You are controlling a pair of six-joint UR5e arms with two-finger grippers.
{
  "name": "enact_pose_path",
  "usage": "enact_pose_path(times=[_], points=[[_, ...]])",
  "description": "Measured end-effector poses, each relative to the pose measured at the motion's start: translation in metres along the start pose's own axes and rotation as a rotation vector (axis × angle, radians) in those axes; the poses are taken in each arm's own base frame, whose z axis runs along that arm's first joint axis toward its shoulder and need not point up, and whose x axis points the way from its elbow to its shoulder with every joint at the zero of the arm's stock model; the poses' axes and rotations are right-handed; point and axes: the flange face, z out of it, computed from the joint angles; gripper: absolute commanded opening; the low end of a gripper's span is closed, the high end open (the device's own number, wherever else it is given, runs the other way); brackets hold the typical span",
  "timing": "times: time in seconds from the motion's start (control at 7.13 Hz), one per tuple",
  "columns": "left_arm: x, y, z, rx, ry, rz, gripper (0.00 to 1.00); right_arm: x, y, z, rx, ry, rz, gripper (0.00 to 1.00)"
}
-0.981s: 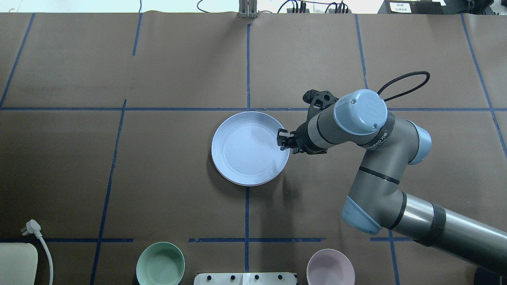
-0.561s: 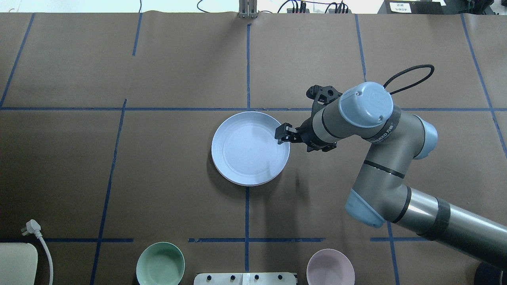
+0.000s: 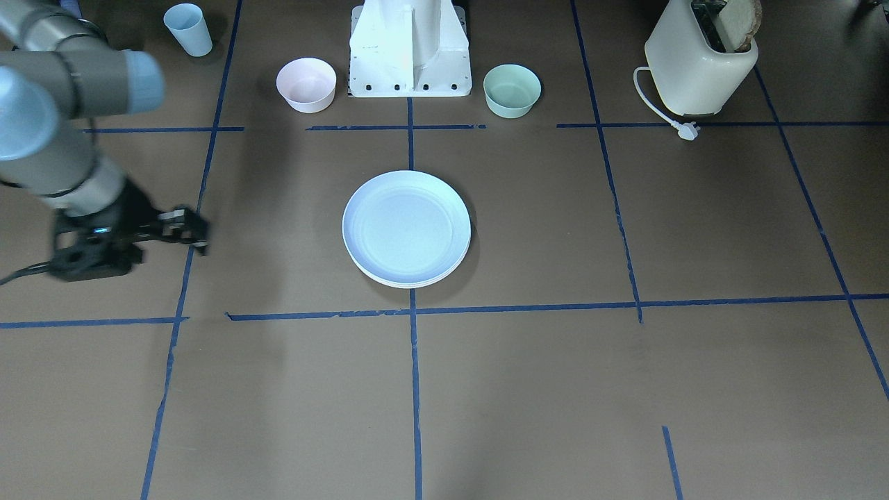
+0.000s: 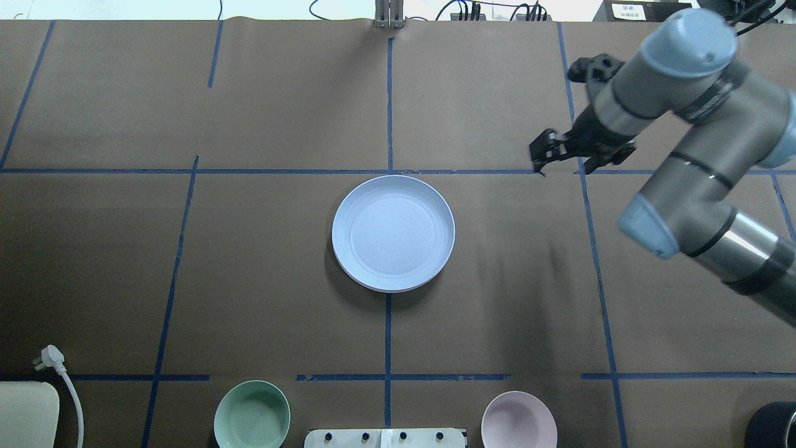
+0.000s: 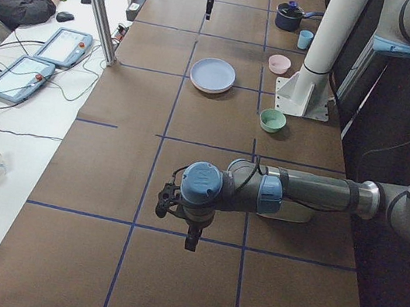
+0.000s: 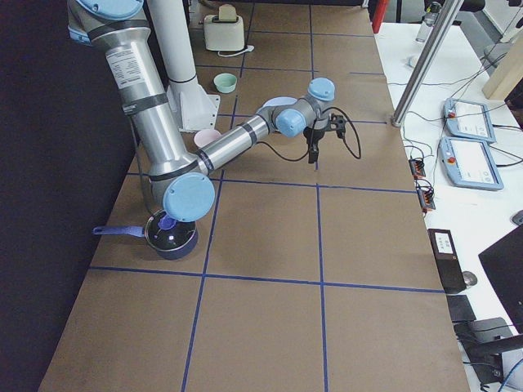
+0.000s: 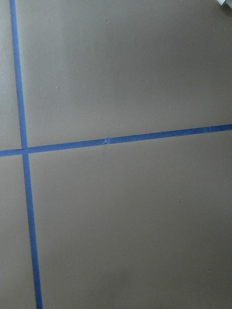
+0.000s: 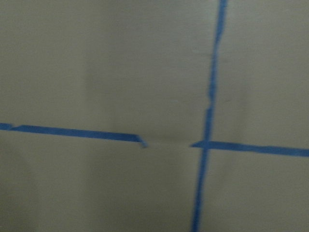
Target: Stack three plates with pink and blue
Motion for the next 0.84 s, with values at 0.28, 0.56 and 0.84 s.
enact_pose_path(times=[0.28, 0.56, 0.84], points=[[-0.001, 0.004, 0.001, -0.004, -0.002, -0.005, 1.00, 0.176, 0.022, -0.046, -0.020, 0.059, -0.116, 1.00], [0.001, 0.004, -0.001, -0.001, -0.004, 0.000, 1.00, 0.291, 0.082, -0.073, -0.038, 0.057, -0.103, 1.00], [0.001, 0.007, 0.000, -0.001, -0.003, -0.001, 1.00, 0.330, 0.123, -0.069, -0.059, 0.054, -0.052, 1.00]])
